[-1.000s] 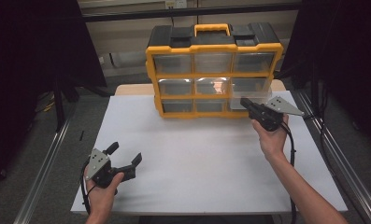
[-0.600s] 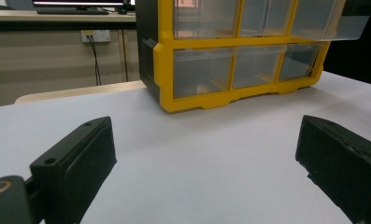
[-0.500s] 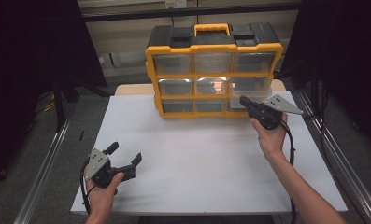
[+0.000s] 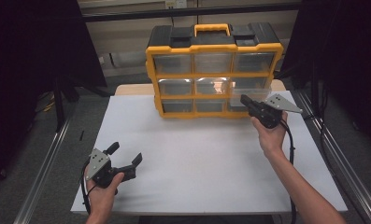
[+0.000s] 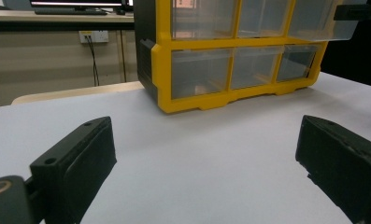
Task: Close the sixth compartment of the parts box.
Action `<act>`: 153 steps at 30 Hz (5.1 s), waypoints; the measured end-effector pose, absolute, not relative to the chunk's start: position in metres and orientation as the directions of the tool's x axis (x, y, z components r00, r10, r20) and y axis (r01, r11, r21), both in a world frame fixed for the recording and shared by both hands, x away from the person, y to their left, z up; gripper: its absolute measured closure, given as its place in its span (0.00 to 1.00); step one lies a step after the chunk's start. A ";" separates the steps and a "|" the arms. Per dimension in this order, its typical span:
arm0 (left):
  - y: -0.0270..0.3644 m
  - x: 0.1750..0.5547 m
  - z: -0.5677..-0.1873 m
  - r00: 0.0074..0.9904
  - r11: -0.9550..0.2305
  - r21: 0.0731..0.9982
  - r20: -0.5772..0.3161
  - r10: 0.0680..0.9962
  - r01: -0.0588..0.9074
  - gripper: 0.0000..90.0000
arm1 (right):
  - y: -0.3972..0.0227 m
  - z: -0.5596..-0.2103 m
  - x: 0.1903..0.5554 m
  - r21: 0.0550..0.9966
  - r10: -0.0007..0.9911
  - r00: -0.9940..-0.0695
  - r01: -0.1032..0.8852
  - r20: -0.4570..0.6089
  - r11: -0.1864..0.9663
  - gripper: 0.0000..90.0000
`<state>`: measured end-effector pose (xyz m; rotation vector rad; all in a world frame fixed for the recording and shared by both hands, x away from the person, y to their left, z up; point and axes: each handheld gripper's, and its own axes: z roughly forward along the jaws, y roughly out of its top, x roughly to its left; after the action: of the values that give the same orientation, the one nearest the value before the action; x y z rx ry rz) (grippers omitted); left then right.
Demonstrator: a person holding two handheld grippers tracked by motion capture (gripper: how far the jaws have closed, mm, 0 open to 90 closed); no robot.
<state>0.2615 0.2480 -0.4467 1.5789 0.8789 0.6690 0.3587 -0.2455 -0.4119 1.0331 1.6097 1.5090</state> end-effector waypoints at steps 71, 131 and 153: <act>0.249 0.262 -0.447 0.545 -0.069 0.981 -0.043 0.837 0.182 0.05 | -0.242 -0.410 0.387 0.994 0.909 -0.411 0.108 0.064 -0.021 1.00; 0.245 0.266 -0.450 0.548 -0.056 0.978 -0.065 0.834 0.201 0.06 | -0.247 -0.411 0.410 0.992 0.941 -0.337 0.123 0.036 0.006 1.00; 0.243 0.266 -0.450 0.554 -0.073 0.978 -0.049 0.831 0.197 0.05 | -0.246 -0.415 0.395 0.988 0.914 -0.393 0.149 0.102 -0.046 0.52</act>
<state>0.2665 0.2432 -0.4496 1.5919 0.8939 0.6604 0.3954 -0.2461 -0.4147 1.1471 1.5808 1.5015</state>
